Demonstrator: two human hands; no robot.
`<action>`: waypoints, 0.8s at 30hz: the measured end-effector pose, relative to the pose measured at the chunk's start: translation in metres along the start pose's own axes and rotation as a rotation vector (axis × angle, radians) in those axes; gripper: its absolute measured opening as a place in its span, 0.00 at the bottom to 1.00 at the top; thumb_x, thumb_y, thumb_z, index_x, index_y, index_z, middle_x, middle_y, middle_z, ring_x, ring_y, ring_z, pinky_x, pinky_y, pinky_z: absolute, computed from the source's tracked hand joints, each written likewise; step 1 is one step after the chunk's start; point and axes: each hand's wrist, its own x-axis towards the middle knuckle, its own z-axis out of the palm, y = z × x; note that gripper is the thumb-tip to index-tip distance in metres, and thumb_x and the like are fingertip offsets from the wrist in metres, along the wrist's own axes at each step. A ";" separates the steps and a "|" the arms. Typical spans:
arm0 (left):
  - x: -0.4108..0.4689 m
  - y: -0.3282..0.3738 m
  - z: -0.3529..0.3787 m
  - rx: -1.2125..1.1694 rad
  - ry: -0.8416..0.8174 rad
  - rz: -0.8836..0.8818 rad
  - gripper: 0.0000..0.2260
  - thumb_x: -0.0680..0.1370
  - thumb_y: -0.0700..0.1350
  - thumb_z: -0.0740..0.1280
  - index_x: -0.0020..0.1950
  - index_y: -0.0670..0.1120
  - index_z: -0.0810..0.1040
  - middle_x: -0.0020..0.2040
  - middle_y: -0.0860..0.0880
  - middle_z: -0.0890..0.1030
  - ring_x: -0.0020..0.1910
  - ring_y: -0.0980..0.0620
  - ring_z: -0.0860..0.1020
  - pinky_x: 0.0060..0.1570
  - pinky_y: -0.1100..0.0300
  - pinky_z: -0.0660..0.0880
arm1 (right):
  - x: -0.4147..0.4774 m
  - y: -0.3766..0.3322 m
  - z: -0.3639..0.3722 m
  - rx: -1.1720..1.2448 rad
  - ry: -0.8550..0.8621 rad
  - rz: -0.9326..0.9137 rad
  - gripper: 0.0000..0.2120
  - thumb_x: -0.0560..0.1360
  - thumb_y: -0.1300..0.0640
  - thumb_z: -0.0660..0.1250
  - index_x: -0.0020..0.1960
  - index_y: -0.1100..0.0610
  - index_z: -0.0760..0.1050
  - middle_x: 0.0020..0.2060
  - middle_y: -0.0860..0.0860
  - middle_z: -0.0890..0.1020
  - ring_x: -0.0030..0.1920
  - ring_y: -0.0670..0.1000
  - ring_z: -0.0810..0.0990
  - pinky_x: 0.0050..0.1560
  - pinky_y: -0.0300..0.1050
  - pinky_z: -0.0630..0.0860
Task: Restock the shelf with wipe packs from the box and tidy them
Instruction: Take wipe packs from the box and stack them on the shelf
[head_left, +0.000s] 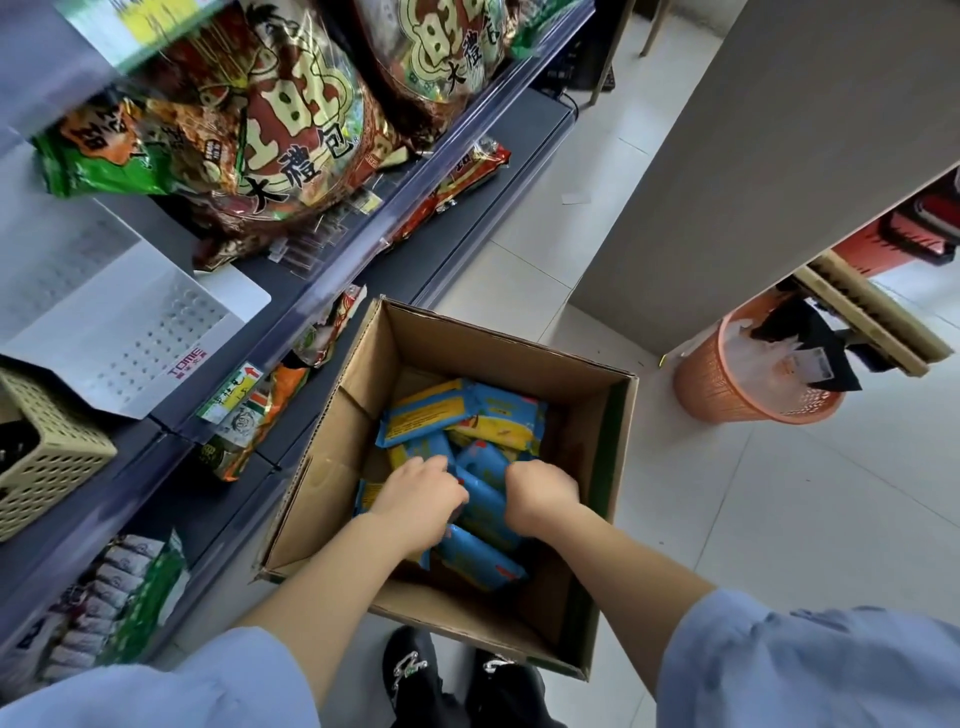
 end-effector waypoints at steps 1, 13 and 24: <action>-0.004 0.000 -0.002 -0.071 0.005 -0.022 0.07 0.74 0.50 0.70 0.50 0.51 0.78 0.51 0.49 0.71 0.54 0.46 0.71 0.53 0.55 0.69 | -0.002 0.001 -0.004 0.031 0.021 0.000 0.10 0.75 0.61 0.64 0.56 0.57 0.74 0.53 0.55 0.79 0.52 0.58 0.79 0.40 0.46 0.73; -0.058 -0.001 -0.072 -0.736 0.279 -0.236 0.04 0.79 0.43 0.64 0.51 0.52 0.75 0.56 0.54 0.78 0.54 0.52 0.76 0.54 0.55 0.74 | -0.051 0.007 -0.076 0.293 0.307 0.003 0.14 0.79 0.55 0.61 0.62 0.50 0.77 0.59 0.52 0.80 0.59 0.56 0.78 0.54 0.48 0.76; -0.149 -0.025 -0.154 -0.974 0.711 -0.469 0.07 0.78 0.40 0.66 0.46 0.53 0.77 0.45 0.55 0.79 0.47 0.53 0.76 0.48 0.57 0.73 | -0.117 -0.020 -0.168 0.524 0.399 -0.136 0.13 0.76 0.53 0.68 0.60 0.52 0.79 0.54 0.52 0.81 0.45 0.53 0.78 0.42 0.38 0.68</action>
